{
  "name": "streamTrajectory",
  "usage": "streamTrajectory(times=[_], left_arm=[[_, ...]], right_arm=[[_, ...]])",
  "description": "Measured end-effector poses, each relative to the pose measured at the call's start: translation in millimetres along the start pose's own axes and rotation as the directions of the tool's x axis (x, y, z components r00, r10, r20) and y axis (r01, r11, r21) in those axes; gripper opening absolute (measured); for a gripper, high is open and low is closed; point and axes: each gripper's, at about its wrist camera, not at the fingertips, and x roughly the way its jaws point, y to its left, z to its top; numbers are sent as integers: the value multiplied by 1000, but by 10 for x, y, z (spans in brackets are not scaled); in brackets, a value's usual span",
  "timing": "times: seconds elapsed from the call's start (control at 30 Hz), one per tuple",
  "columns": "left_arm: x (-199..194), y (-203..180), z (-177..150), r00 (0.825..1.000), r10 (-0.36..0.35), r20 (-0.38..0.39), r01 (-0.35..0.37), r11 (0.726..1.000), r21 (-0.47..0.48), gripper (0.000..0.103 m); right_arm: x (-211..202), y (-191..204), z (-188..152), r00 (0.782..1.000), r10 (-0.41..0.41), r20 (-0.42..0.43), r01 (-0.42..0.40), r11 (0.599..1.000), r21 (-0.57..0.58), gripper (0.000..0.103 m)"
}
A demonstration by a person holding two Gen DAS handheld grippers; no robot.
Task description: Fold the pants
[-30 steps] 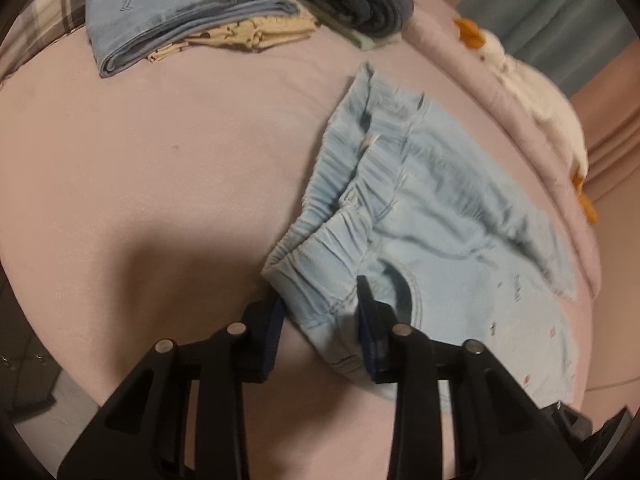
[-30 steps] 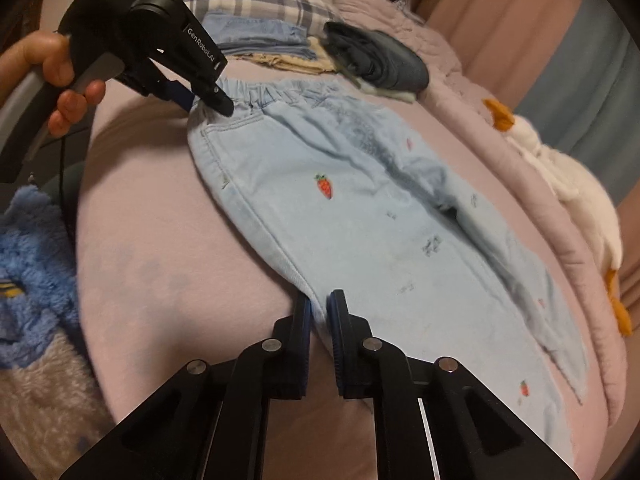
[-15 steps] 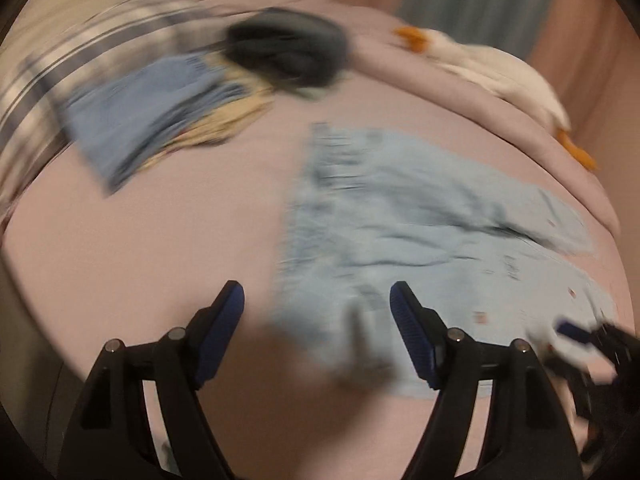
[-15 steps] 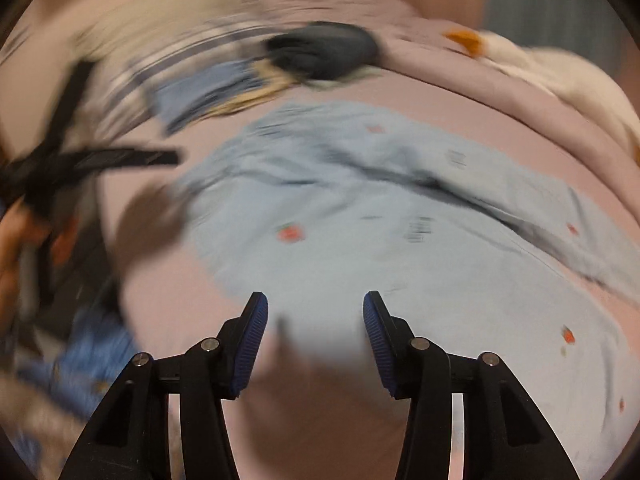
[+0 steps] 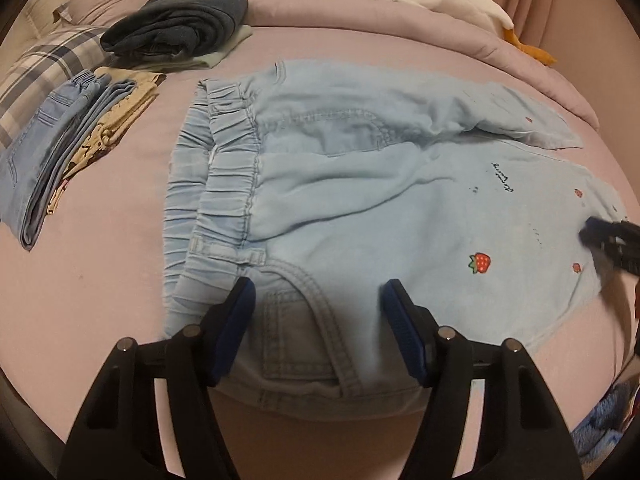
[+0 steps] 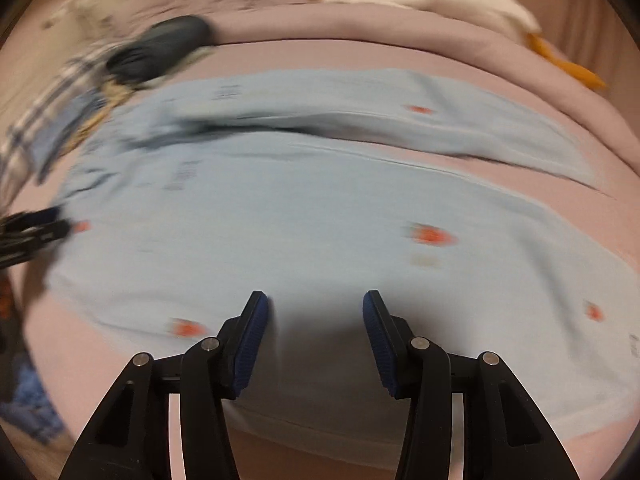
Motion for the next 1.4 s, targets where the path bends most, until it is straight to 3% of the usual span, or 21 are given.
streamTrajectory(times=[0.07, 0.17, 0.2, 0.27, 0.33, 0.43, 0.53, 0.63, 0.73, 0.83, 0.93, 1.03, 1.27, 1.4], left_arm=[[-18, 21, 6, 1000, -6, -4, 6, 1000, -13, 64], [-42, 44, 77, 1000, -22, -22, 21, 998, -53, 63], [-56, 2, 83, 999, -23, -24, 22, 998, -59, 64], [-68, -44, 124, 999, -25, -20, 24, 998, -62, 69], [-85, -121, 120, 1000, -8, -15, 8, 999, -50, 70], [13, -148, 136, 999, 15, -49, -17, 999, -28, 70], [26, -115, 152, 998, -6, -67, 4, 1000, -29, 70], [-90, 10, 310, 999, -48, -21, 46, 996, -72, 74], [-168, 187, 565, 999, 3, 53, 3, 994, -110, 82], [-89, 400, 786, 996, 48, 74, -36, 988, -151, 82], [61, 582, 942, 997, 63, 51, -52, 980, -195, 82], [214, 739, 1067, 999, 30, 31, -22, 973, -228, 82], [604, 970, 1426, 999, 10, -39, -20, 965, -260, 82], [789, 1085, 1511, 996, -61, -66, 39, 955, -295, 82]], right_arm=[[-15, -268, 32, 992, -125, -24, 126, 991, 53, 48], [-47, -427, 136, 959, -278, -62, 283, 955, 90, 48], [-87, -394, 176, 961, -271, -48, 275, 957, 91, 48], [-204, -200, 264, 994, -105, 30, 103, 993, 59, 48], [-202, 68, 338, 998, -18, 59, 20, 1000, -20, 48], [-11, 408, 401, 999, 49, 19, -45, 987, -152, 48], [282, 523, 370, 996, 32, -83, -49, 975, -216, 49], [256, 460, 552, 995, 77, -69, -88, 979, -181, 50], [259, 443, 778, 991, 129, -25, -132, 979, -152, 50], [257, 371, 1051, 986, 165, 28, -159, 977, -140, 50], [173, 466, 1227, 976, 193, 97, -176, 970, -167, 53], [225, 485, 1433, 972, 199, 126, -172, 965, -196, 58], [744, 547, 1987, 989, 142, 42, -122, 942, -312, 58], [1079, 560, 2284, 990, 141, -21, -140, 928, -346, 58]])
